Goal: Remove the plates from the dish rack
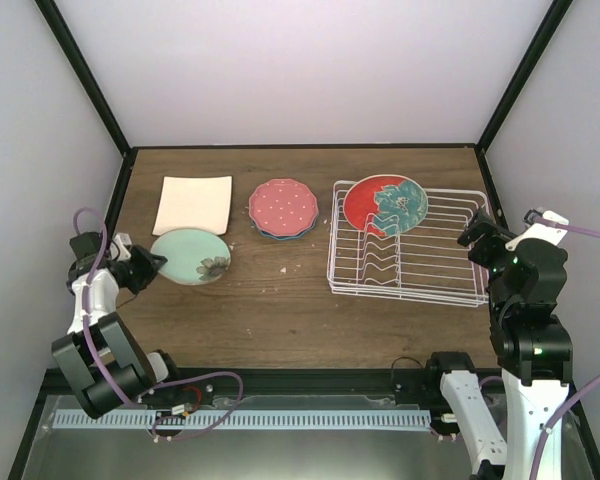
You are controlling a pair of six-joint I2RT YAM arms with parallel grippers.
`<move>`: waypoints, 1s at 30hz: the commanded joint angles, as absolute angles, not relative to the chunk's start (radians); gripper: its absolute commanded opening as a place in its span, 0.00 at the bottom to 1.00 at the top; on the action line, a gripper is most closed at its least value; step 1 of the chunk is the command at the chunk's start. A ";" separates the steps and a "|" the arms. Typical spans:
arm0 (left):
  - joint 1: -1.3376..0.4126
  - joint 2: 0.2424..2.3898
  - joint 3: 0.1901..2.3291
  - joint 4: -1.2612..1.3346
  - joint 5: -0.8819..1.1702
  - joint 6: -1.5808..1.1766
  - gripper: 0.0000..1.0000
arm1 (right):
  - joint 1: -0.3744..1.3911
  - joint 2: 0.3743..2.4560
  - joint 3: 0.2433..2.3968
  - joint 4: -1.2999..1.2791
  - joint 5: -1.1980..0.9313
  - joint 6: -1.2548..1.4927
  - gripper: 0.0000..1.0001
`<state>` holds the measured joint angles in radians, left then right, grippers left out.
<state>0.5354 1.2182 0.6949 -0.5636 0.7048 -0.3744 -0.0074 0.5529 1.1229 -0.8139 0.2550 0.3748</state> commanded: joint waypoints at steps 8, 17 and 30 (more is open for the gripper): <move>0.539 1.258 0.659 -0.582 0.632 -0.331 0.04 | 0.005 0.535 1.115 -0.814 0.279 0.358 1.00; 0.537 1.299 0.664 -0.670 0.572 -0.308 0.17 | 0.004 0.522 1.111 -0.820 0.286 0.367 1.00; 0.537 1.362 0.700 -0.823 0.524 -0.295 0.42 | 0.005 0.508 1.112 -0.834 0.295 0.379 1.00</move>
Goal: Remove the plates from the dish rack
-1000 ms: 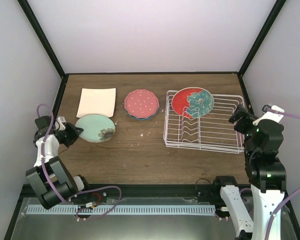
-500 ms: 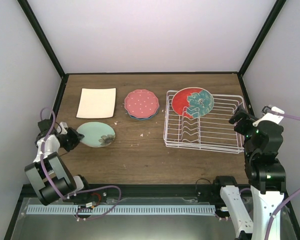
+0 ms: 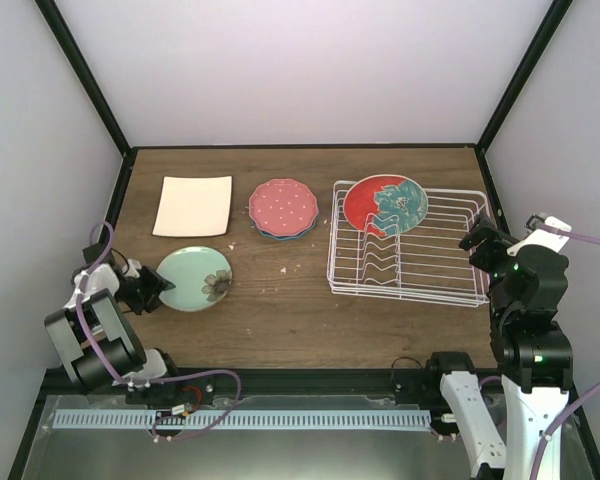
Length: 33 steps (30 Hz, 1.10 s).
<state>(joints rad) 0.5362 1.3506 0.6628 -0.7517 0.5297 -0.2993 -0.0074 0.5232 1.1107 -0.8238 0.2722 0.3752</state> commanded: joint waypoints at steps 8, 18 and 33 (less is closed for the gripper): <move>0.541 1.416 0.745 -0.977 0.479 -0.307 0.94 | 0.005 0.502 1.102 -0.837 0.295 0.385 1.00; 0.648 1.449 1.206 -1.040 0.405 -0.233 1.00 | 0.004 0.498 1.123 -0.865 0.314 0.361 1.00; -0.126 1.842 1.821 -0.419 0.688 -0.100 0.92 | 0.005 0.523 1.172 -0.860 0.253 0.392 1.00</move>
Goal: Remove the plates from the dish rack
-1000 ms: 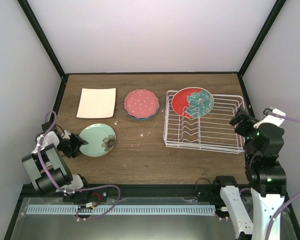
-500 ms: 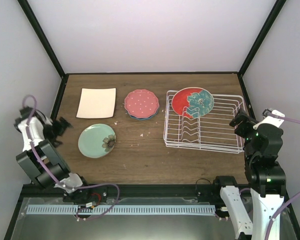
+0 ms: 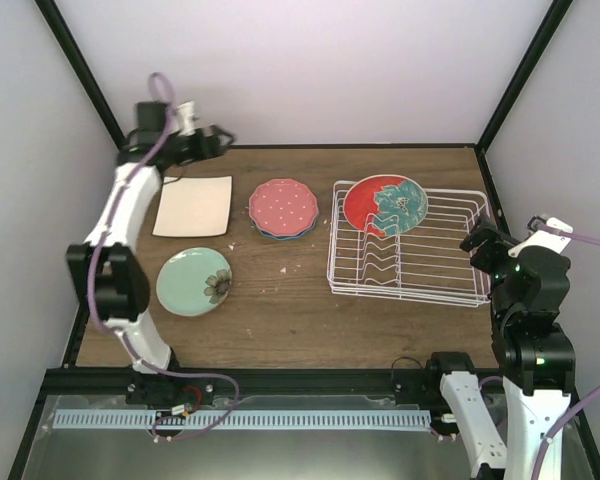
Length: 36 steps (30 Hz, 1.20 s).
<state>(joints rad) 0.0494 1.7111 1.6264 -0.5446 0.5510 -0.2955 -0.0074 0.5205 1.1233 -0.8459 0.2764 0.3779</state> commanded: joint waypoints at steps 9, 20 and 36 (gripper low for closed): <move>-0.425 2.072 2.099 -0.459 0.755 0.347 0.81 | 0.005 0.527 1.229 -0.983 0.194 0.406 1.00; -0.600 2.208 2.154 -0.474 0.658 0.618 0.67 | 0.004 0.485 1.238 -1.048 0.155 0.428 1.00; -0.665 2.416 2.306 -0.377 0.501 0.656 0.58 | 0.004 0.491 1.266 -1.072 0.163 0.424 1.00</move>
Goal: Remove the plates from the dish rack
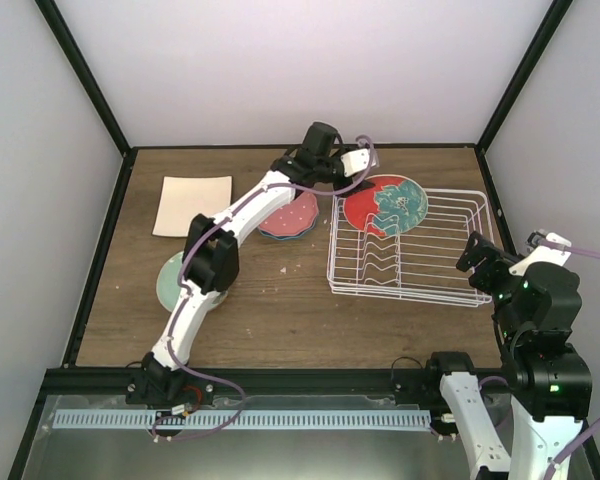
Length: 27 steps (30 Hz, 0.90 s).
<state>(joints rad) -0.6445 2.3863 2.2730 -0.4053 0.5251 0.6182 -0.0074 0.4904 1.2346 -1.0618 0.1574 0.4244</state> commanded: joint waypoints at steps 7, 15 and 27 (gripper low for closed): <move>-0.678 2.428 2.286 -0.341 0.492 0.615 0.28 | 0.005 0.507 1.264 -1.061 0.167 0.414 1.00; -0.696 2.369 2.241 -0.321 0.508 0.577 0.04 | 0.004 0.506 1.253 -1.061 0.176 0.407 1.00; -0.699 2.129 2.175 -0.190 0.496 0.474 0.04 | 0.005 0.479 1.214 -1.055 0.172 0.410 1.00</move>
